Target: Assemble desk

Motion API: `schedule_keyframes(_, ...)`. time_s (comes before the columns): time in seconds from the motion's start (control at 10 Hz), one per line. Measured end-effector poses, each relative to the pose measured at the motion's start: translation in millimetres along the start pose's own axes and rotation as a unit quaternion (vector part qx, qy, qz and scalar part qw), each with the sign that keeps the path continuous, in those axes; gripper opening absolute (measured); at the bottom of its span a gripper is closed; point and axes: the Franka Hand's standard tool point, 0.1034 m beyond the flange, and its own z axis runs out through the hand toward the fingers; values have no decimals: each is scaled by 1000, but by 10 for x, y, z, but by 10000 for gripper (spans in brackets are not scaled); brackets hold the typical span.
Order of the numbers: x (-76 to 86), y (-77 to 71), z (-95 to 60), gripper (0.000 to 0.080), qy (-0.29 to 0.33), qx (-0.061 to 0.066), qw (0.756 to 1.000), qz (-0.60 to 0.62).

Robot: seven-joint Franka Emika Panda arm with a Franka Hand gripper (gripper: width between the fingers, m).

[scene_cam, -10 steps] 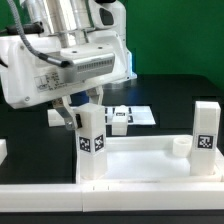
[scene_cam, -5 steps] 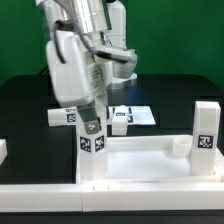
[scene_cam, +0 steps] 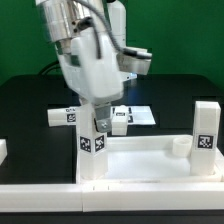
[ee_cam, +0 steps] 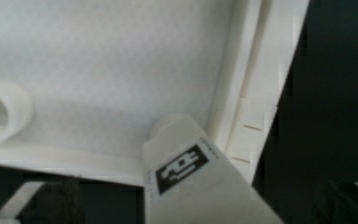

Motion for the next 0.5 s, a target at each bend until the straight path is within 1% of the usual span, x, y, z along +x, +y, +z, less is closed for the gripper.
schedule_keyframes(0.1,31,-46,-24,648,4,-19,995,-98)
schedule_keyframes(0.2,17,-61,-2,648,6,-26,991,-131)
schedule_keyframes(0.4,23,-55,0,648,6,-24,993,-114)
schedule_keyframes(0.5,23,-56,1,515,6,-24,993,-114)
